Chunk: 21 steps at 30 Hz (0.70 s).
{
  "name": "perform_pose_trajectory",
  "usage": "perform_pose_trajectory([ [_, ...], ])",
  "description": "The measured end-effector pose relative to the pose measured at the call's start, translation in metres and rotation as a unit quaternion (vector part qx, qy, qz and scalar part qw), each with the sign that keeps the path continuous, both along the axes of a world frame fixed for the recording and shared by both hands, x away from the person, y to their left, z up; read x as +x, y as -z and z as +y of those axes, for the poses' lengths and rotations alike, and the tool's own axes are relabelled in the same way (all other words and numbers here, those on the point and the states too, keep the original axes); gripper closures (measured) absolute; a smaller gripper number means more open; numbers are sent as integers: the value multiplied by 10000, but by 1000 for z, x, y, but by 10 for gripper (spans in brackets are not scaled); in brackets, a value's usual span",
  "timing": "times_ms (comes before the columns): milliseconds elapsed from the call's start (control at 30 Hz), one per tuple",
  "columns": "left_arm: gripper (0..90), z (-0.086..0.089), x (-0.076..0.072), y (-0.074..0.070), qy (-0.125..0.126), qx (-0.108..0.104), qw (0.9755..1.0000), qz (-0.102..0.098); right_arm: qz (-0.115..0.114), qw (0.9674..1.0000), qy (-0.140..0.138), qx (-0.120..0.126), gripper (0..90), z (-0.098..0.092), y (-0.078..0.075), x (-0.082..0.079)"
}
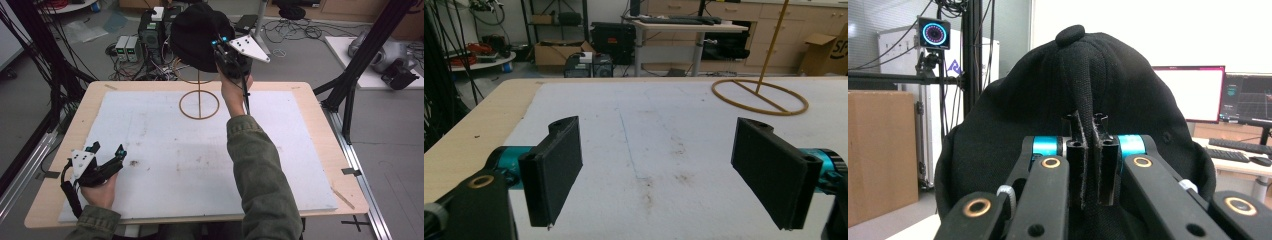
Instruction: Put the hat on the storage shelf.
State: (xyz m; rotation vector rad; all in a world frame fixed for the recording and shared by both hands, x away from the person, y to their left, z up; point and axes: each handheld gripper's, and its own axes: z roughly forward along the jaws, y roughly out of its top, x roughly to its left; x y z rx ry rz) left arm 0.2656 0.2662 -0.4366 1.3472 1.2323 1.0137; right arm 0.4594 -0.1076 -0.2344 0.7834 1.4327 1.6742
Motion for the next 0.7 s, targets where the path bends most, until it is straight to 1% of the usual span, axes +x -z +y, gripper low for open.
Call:
perform_pose_trajectory([
  [67,206,0,0,0,8,4,10000,-2,-8,10000,-2,17,876,1,0,1],
  [100,206,-1,0,0,17,5,10000,-24,11,10000,42,43,876,3,1,7],
  [133,206,-1,0,0,27,24,10000,-6,11,10000,42,43,876,3,1,7],
  [167,206,-1,0,0,33,22,10000,-4,65,9999,90,43,876,5,4,15],
  [200,206,-1,0,0,31,19,10000,-6,65,9999,90,43,876,5,4,15],
  [233,206,-1,0,0,23,17,10000,-8,117,9998,131,25,876,7,7,21],
  [300,206,0,0,1,2,-10,10000,-20,186,9997,163,-12,876,8,10,25],
  [333,206,0,1,1,1,-5,10000,-31,186,9997,163,-12,876,8,10,25],
  [367,206,0,1,1,-5,-7,10000,-17,308,9994,131,-44,876,10,15,30],
  [400,206,1,1,1,-8,-7,10000,-10,308,9994,131,-44,876,10,15,30],
  [467,206,1,1,1,-6,-4,10000,-11,384,9992,95,-80,876,13,18,33],
  [500,206,0,1,1,-10,-6,10000,-26,437,9990,34,-91,876,15,20,34],
  [533,206,1,1,1,-8,-2,10000,-27,437,9990,34,-91,876,15,20,34],
  [567,206,1,1,1,-16,0,10000,-33,526,9986,1,-92,875,17,22,34],
  [600,206,1,1,1,-15,-13,10000,-32,526,9986,1,-92,875,17,22,34],
  [633,206,1,0,0,-29,-12,10000,-35,555,9983,-8,-167,876,19,23,33],
  [700,206,1,0,0,-33,18,10000,-49,559,9982,8,-195,876,20,23,32],
])
